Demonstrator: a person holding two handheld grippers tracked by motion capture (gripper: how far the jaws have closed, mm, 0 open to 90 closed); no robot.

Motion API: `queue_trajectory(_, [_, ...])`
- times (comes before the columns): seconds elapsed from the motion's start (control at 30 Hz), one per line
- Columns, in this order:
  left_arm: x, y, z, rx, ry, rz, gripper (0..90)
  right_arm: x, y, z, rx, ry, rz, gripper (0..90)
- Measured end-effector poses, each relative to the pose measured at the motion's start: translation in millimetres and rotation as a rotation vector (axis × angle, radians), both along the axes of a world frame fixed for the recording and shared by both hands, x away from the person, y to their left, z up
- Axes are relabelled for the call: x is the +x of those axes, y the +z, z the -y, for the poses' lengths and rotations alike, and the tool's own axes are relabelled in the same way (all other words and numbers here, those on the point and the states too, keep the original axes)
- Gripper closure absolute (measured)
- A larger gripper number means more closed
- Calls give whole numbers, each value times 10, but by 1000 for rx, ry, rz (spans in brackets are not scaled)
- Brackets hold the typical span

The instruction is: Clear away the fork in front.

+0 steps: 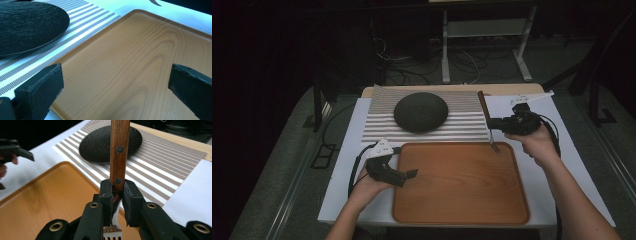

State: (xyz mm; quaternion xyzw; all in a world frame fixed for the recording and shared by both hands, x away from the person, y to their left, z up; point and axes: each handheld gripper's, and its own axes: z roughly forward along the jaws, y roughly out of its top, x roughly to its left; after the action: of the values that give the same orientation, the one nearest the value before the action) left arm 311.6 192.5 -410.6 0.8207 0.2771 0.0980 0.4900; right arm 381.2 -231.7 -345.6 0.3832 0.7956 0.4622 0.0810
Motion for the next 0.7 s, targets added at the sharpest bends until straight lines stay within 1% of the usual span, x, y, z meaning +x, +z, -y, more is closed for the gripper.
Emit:
queue_trajectory(0.07, [-3,-9,5,5,-4,0,0,-62,-12,7,9,10,0,778])
queue_trajectory(0.1, [-5,-14,8,8,-6,-1,0,-93,-19,-1,5,13,5,778])
queue_trajectory(0.2, [-6,-26,2,15,-7,2,0,-178,-41,-28,16,48,34,778])
queue_trajectory(0.23, [-7,-26,-1,11,-6,3,0,-209,-48,-38,16,54,43,778])
queue_trajectory(0.33, [-11,-19,-13,2,-2,5,0,-288,-73,-72,18,67,49,778])
queue_trajectory(0.47, [-15,-10,-17,-5,-1,9,0,-395,-140,-137,22,98,54,778])
queue_trajectory(0.53, [-19,-7,-16,2,-6,12,0,-450,-181,-167,24,110,46,778])
queue_trajectory(0.7, [-25,-9,-2,2,-11,13,0,-581,-280,-226,23,136,32,778])
